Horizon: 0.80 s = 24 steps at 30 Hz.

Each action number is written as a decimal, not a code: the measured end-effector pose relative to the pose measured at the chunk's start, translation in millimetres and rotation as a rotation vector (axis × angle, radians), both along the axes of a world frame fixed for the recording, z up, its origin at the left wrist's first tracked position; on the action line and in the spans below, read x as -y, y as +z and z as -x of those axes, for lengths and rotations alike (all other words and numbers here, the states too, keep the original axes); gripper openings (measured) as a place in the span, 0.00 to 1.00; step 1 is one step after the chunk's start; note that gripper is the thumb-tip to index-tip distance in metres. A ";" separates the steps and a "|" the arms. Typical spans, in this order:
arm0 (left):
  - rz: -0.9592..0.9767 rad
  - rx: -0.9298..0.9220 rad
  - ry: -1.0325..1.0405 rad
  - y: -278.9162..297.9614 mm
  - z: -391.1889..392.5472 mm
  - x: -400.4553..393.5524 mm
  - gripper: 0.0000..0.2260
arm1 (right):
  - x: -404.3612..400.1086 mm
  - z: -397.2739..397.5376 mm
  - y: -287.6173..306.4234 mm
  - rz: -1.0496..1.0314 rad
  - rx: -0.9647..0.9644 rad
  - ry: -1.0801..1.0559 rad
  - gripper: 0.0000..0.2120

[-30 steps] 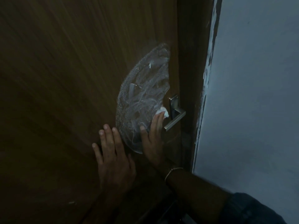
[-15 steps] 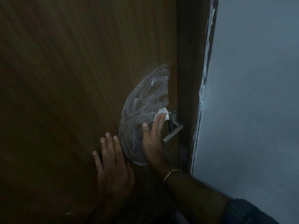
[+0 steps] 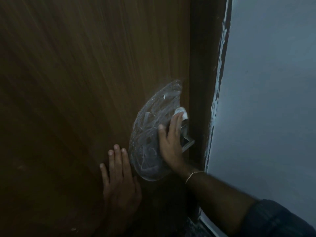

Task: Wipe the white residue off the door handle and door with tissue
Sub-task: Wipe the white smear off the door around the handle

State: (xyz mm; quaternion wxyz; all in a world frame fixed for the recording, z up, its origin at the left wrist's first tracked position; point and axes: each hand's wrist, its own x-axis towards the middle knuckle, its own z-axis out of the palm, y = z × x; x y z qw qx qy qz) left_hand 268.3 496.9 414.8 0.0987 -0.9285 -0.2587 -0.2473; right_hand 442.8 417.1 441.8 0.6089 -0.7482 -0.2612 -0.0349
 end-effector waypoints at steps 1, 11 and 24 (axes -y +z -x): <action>0.004 0.010 0.005 0.3 -1.3 0.2 0.42 | 1.0 3.5 -5.0 0.035 0.064 0.026 0.37; 0.010 0.082 -0.005 5.2 -8.4 -4.8 0.41 | 8.2 -8.5 5.7 0.071 0.122 0.007 0.36; 0.005 0.080 0.008 11.3 -6.3 2.6 0.36 | 8.7 -19.9 17.8 0.051 0.159 -0.005 0.37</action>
